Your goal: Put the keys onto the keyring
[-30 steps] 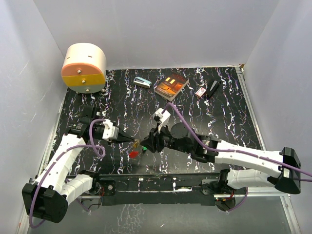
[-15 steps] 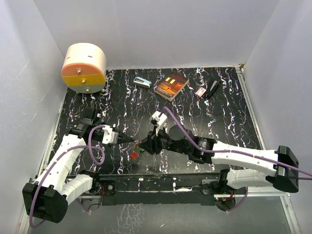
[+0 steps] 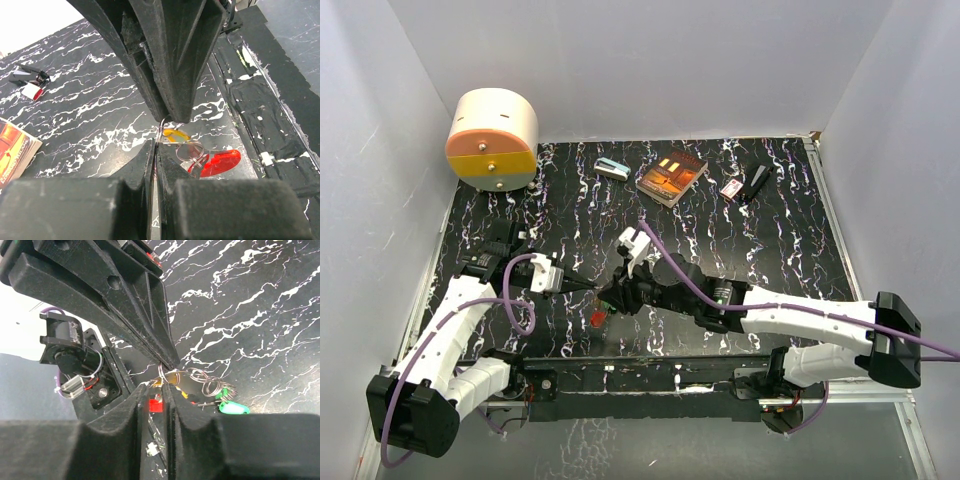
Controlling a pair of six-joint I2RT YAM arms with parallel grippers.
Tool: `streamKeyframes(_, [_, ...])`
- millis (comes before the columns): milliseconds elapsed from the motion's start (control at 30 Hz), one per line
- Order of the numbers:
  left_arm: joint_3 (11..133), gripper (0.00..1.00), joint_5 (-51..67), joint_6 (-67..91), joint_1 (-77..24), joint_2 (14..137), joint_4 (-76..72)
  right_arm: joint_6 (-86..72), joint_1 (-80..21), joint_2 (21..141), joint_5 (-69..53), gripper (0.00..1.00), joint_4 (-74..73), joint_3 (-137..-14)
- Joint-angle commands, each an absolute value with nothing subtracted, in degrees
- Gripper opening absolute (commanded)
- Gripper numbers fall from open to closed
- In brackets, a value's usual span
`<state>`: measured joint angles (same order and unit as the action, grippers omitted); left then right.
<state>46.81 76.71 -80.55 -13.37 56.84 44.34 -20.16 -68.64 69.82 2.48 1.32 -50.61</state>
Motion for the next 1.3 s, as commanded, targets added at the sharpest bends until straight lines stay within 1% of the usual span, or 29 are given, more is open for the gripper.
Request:
streamKeyframes(0, [47.0, 0.00, 80.5, -80.7, -13.4, 56.1, 44.5, -19.1, -68.9, 70.8, 4.0, 0.16, 5.4, -54.2])
streamKeyframes(100, [47.3, 0.00, 80.7, -80.4, -13.4, 56.1, 44.5, -19.1, -69.0, 71.2, 4.3, 0.09, 5.0, -54.5])
streamKeyframes(133, [47.4, 0.00, 80.8, -80.5, -13.4, 56.0, 44.6, -19.2, -69.0, 71.2, 4.7, 0.08, 4.7, -54.6])
streamKeyframes(667, [48.8, 0.00, 84.6, -77.0, -13.4, 55.9, 45.4, -19.8, -69.0, 69.0, 8.0, 0.08, 3.7, -52.2])
streamKeyframes(1000, [47.5, 0.00, 82.3, -74.6, -13.4, 56.3, 42.3, -19.8, -69.0, 67.8, 8.0, 0.08, 3.8, -53.6])
streamKeyframes(1033, [47.5, 0.02, 82.1, -74.5, -13.4, 56.5, 42.2, -19.8, -68.9, 67.9, 8.0, 0.08, 3.8, -54.0])
streamKeyframes(1133, [47.5, 0.15, 81.4, -73.6, -13.4, 56.8, 40.7, -19.8, -69.0, 68.5, 8.0, 0.08, 3.8, -54.8])
streamKeyframes(1267, [48.3, 0.27, 80.1, -73.2, -13.4, 57.6, 40.1, -19.8, -69.1, 69.0, 8.0, 0.08, 3.8, -55.2])
